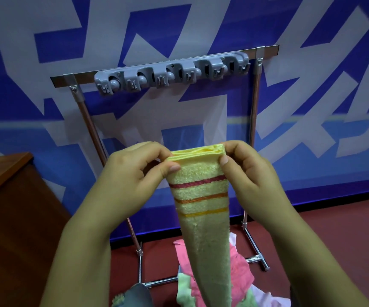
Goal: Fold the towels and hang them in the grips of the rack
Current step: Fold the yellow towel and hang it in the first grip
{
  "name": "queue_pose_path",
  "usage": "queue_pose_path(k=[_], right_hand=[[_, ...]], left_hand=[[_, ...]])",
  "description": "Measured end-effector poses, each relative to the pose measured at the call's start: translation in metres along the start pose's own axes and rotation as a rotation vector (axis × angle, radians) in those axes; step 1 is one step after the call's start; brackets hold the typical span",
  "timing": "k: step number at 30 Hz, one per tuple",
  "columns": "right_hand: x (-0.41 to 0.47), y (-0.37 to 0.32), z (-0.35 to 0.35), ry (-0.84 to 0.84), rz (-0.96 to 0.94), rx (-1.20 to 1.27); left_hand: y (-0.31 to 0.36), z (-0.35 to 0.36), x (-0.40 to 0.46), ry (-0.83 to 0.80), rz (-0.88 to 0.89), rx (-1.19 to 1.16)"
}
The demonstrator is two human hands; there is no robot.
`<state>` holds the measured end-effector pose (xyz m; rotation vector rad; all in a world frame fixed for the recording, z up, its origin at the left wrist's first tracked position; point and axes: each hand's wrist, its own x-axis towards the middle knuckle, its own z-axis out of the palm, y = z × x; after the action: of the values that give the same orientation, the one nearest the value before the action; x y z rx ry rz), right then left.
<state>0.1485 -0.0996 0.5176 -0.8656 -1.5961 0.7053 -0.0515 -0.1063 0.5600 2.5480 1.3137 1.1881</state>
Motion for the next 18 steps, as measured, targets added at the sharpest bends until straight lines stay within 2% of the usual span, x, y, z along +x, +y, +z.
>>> queue_pose_path(k=[3, 7, 11, 14, 18], right_hand=[[0.003, -0.001, 0.001, 0.008, 0.022, 0.099], [0.008, -0.001, 0.000, -0.018, 0.019, 0.222], [0.015, -0.004, 0.004, -0.023, -0.020, 0.274], [0.019, -0.006, 0.007, -0.030, -0.035, 0.224], [0.019, -0.009, 0.012, -0.080, -0.075, 0.182]], left_hand=[[0.007, 0.005, -0.001, 0.089, -0.016, -0.085], [0.011, 0.006, 0.000, 0.248, -0.148, -0.431], [0.009, 0.010, 0.006, 0.374, -0.216, -0.439], [0.009, 0.010, 0.009, 0.312, -0.168, -0.293], [0.012, -0.001, 0.015, 0.060, -0.064, -0.104]])
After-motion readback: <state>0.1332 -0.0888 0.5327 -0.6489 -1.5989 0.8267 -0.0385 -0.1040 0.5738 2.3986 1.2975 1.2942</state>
